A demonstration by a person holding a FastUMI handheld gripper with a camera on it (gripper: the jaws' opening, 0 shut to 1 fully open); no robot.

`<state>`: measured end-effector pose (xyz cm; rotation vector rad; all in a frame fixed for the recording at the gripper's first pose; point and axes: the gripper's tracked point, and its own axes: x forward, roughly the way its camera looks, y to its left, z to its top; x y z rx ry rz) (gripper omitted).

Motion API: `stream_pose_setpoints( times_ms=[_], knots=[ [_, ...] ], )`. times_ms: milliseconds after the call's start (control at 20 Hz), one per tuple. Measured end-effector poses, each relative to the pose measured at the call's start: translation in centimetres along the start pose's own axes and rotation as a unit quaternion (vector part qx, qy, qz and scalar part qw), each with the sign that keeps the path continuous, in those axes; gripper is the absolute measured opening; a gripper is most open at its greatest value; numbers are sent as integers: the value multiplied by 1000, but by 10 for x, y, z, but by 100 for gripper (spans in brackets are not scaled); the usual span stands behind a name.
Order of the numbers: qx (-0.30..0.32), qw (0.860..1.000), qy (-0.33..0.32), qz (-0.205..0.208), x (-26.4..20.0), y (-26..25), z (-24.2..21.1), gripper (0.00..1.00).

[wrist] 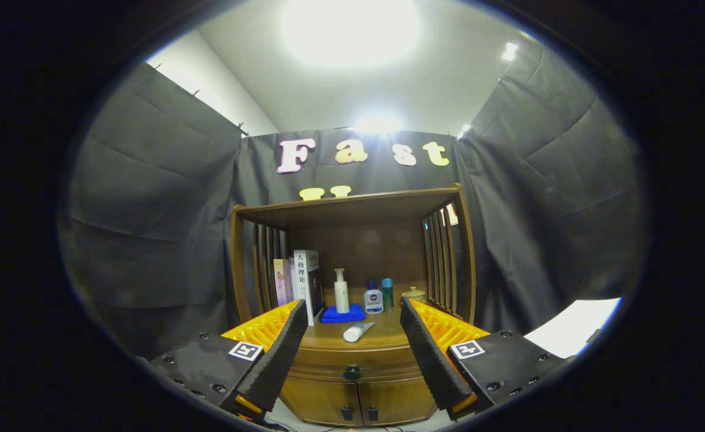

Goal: Pull open the drawer, take out the items inside it, and place them on the countertop above the cabinet.

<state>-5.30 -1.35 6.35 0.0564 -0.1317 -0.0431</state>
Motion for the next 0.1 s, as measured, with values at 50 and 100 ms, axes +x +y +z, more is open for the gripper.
stream_pose_setpoints(
  times_ms=[50, 100],
  knots=[
    [4, 1000, 3, -2, 2, -2, -3, 98],
    [7, 1000, 7, -4, 4, -5, -7, 98]
  ],
)
